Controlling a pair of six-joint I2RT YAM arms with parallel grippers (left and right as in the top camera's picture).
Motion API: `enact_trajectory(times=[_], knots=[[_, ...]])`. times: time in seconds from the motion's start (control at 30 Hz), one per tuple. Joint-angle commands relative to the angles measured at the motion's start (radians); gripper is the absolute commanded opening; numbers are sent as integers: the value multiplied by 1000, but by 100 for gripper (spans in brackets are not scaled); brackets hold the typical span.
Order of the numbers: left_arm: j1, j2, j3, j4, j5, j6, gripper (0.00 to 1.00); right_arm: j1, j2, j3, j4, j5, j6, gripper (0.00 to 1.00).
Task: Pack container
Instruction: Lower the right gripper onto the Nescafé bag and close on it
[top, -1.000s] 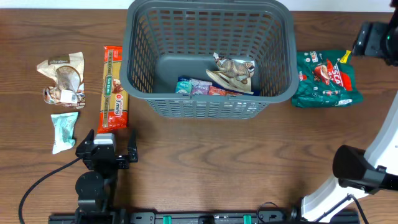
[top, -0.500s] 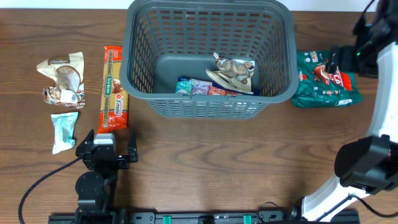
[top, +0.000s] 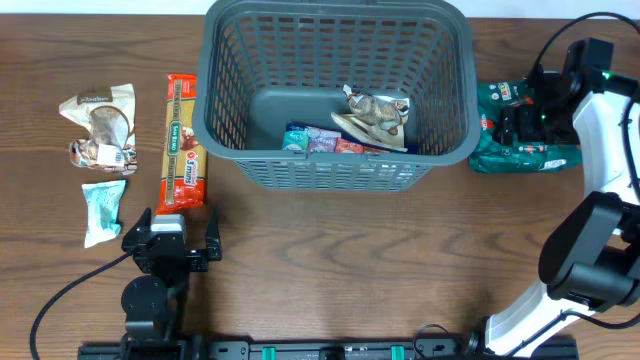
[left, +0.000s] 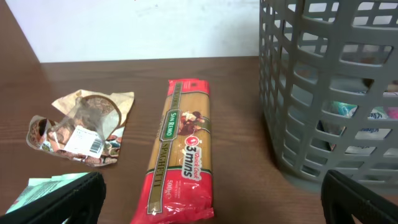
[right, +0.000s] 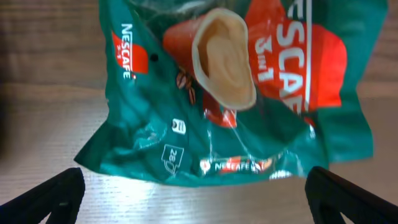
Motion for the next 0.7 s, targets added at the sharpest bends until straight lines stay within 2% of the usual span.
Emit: enact_trajectory(times=[0.0, 0.33, 0.5, 0.67], knots=[[-4, -7, -16, -29, -8, 3, 99, -25, -7, -14, 19, -45, -51, 99], [-4, -7, -16, -29, -8, 3, 99, -46, -6, 5, 22, -43, -30, 99], [-4, -7, -16, -29, -8, 3, 99, -43, -6, 74, 5, -31, -6, 99], [-4, -7, -16, -29, -8, 3, 99, -42, 36, 179, -82, -28, 15, 99]])
